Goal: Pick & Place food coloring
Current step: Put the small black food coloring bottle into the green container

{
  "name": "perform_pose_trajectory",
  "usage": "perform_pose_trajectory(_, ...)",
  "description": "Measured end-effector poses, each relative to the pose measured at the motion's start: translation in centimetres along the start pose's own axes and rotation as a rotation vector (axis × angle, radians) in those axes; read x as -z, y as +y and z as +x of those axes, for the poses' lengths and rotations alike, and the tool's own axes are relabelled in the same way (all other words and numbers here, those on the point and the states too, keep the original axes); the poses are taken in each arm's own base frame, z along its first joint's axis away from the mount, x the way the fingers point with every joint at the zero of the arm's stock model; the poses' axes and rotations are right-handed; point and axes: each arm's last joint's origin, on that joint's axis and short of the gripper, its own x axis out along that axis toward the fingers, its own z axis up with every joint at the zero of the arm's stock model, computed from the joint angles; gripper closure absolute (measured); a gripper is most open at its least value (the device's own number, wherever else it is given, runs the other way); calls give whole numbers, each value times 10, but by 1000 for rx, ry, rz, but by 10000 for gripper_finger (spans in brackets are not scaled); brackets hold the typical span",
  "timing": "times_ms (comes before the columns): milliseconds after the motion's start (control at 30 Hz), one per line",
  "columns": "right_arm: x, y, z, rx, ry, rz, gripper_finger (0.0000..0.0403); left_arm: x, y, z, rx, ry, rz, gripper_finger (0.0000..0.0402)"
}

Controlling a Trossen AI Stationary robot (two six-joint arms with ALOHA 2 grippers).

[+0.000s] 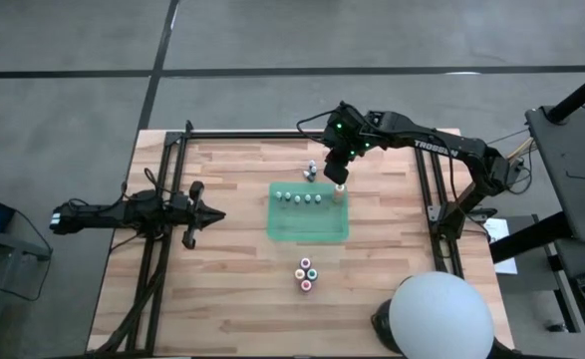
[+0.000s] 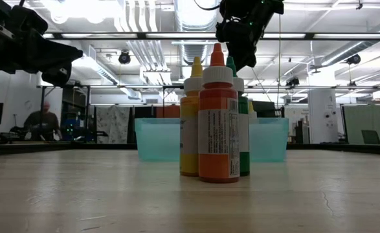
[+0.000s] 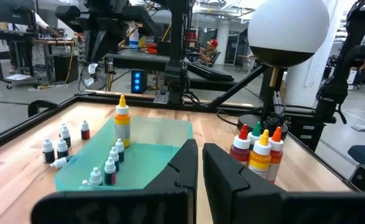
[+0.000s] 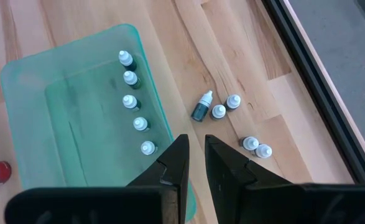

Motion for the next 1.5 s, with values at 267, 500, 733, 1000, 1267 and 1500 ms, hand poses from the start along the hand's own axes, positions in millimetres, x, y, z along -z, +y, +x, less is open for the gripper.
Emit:
perform_pose_trajectory(267,0,0,0,0,0,2,360,0,0,0,0,1,0,401)
perform_pose_trajectory(500,0,0,0,0,0,1,360,0,0,0,-1,-1,0,401)
perform_pose_trajectory(733,0,0,0,0,2,4,360,0,0,0,-1,-2,0,401)
perform_pose_trajectory(1000,0,0,0,0,2,-15,360,0,0,0,-1,-2,0,401)
perform_pose_trajectory(1267,0,0,0,0,0,-18,360,2,1,2,-10,18,0,401)
perform_pose_trajectory(1500,0,0,0,0,-1,-18,360,6,3,5,-27,73,-2,401)
